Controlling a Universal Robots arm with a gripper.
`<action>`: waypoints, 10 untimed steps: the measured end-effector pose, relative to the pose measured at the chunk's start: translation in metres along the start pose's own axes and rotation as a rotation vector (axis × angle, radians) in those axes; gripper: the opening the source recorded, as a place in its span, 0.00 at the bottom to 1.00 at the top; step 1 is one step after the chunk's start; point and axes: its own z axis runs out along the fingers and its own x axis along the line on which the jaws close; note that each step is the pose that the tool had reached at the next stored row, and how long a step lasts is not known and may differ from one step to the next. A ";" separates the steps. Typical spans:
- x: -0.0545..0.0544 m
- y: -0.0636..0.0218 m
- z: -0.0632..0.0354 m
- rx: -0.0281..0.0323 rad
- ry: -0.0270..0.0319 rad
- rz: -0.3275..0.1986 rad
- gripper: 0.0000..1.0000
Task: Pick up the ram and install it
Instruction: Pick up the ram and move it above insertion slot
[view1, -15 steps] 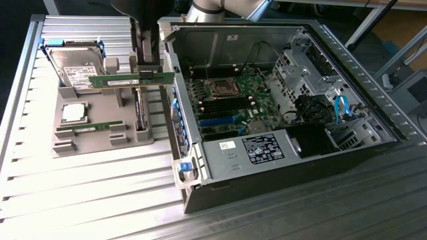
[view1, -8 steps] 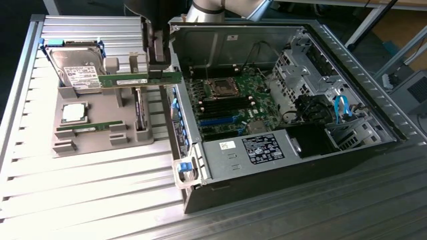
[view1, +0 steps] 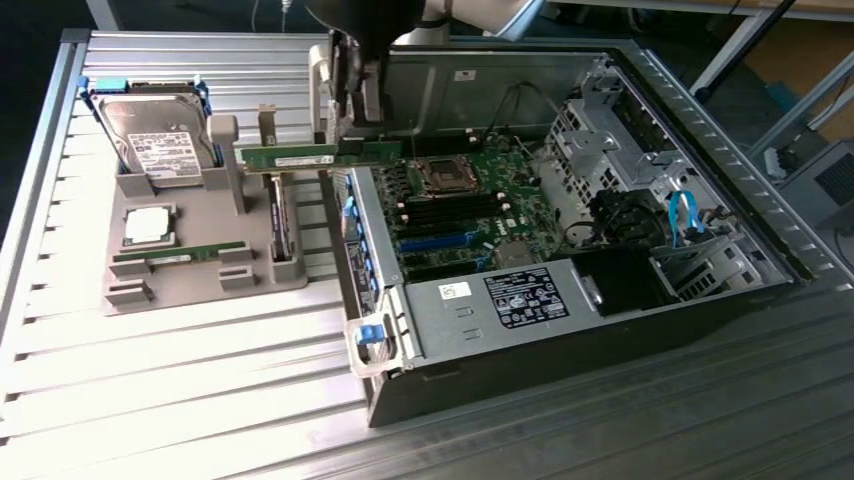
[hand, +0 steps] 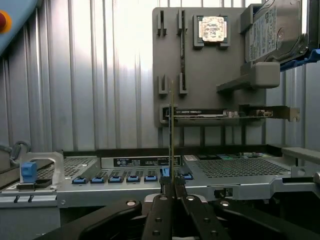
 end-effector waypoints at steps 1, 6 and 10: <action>0.000 -0.0025 -0.0001 0.0000 0.0000 0.000 0.13; 0.000 -0.0251 -0.0003 0.0000 -0.0002 0.000 0.13; -0.001 -0.0402 -0.0005 0.0000 -0.0008 0.000 0.13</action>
